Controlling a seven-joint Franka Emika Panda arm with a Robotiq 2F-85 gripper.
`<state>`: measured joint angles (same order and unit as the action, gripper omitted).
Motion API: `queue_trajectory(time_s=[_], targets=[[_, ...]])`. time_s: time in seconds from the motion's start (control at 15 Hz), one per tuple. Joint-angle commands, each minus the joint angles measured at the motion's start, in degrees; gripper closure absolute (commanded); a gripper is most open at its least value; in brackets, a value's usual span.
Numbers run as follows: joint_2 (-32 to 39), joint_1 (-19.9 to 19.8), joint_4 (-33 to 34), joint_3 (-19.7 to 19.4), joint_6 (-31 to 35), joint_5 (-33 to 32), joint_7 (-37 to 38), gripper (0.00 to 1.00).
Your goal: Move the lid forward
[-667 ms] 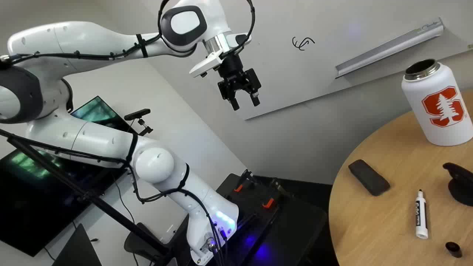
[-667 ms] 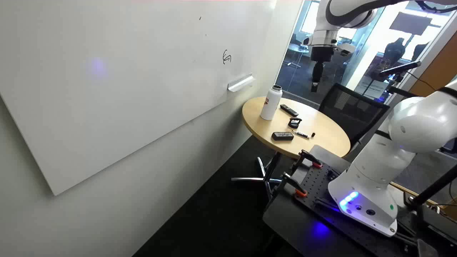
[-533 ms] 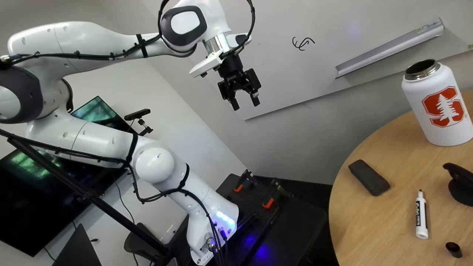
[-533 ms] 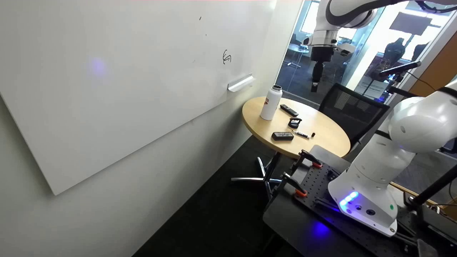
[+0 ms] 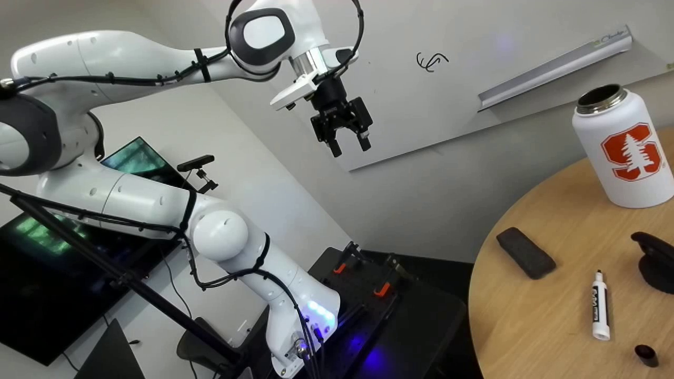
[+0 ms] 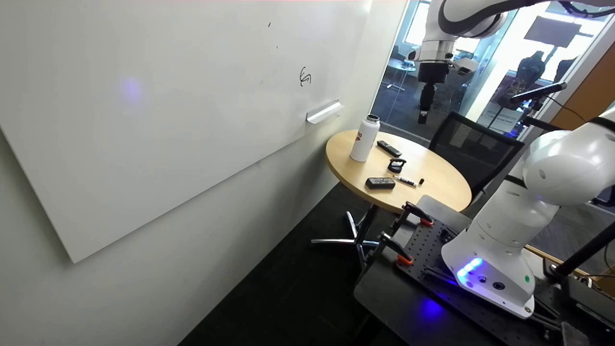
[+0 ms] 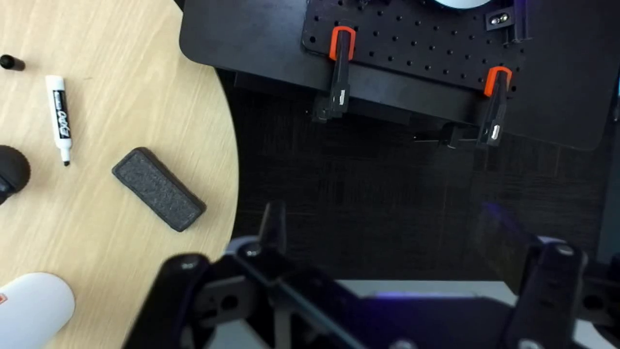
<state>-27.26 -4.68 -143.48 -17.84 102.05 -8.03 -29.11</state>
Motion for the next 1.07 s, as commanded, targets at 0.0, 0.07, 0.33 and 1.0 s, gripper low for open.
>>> queue_trajectory(time_s=[0.0,0.07,0.33,1.0], targets=[[2.2,-1.5,-1.0,0.8,5.3,-1.5,0.9,0.00],[3.4,-2.2,-1.4,0.6,7.7,-2.3,1.5,0.00],[10.7,-5.9,-2.5,-1.5,18.6,-7.1,1.0,0.00],[27.2,-15.6,-1.6,-5.7,38.1,-12.6,0.2,0.00]])
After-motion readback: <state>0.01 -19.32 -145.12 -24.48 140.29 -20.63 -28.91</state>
